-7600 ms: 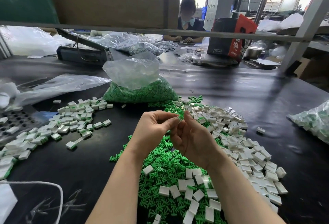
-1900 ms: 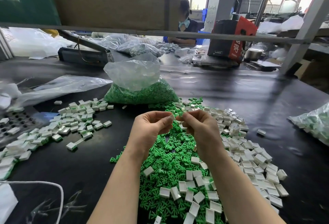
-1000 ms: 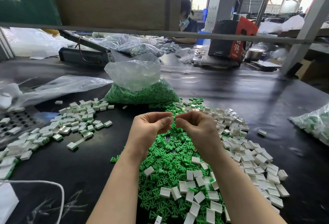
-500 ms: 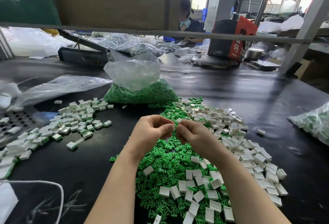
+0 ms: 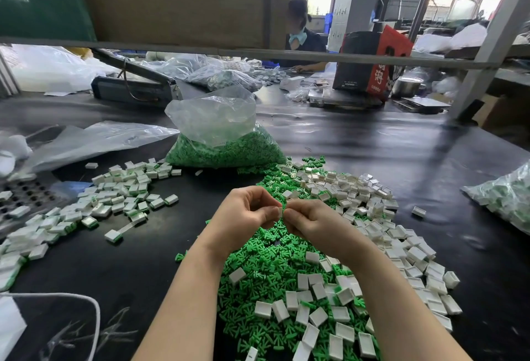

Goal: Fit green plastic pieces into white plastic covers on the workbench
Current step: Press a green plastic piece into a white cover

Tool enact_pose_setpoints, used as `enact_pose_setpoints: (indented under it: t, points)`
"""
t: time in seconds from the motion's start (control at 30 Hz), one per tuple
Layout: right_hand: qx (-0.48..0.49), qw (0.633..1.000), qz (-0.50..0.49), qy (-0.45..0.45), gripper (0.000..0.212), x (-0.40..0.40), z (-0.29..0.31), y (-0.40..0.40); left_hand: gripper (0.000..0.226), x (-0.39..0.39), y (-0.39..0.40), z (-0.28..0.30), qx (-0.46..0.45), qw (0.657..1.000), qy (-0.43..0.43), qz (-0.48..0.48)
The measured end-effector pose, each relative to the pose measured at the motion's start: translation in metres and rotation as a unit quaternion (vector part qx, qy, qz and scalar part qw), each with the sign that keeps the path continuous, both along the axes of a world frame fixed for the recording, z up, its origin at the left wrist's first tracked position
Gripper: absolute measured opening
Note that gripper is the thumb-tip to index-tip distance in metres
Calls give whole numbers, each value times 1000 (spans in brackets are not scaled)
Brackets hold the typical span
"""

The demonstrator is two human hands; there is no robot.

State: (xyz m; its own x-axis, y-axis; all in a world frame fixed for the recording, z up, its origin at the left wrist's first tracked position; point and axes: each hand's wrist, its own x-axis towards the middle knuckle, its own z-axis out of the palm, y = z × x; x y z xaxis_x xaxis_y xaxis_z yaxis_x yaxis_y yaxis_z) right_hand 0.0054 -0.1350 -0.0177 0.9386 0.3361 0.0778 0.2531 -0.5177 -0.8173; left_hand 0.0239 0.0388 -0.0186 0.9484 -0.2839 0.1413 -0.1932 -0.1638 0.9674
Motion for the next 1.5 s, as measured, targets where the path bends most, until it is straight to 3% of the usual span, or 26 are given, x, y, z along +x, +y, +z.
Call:
enact_pose_setpoints:
  t: [0.73,0.97,1.2,1.5]
  points:
    - [-67,996,42,-30,32,-1,-1,-3,17,-3,5,5,99,994,-44,-29]
    - [26,999,29,-1,30,2,-3,-1,3,-3,6,1,3,999,10,-33]
    - [122,990,39,58,33,2,-2,-1,22,-6,2,4,41,994,53,-91]
    - [21,998,45,33,36,0,2,-4,21,-8,6,5,110,988,10,-104]
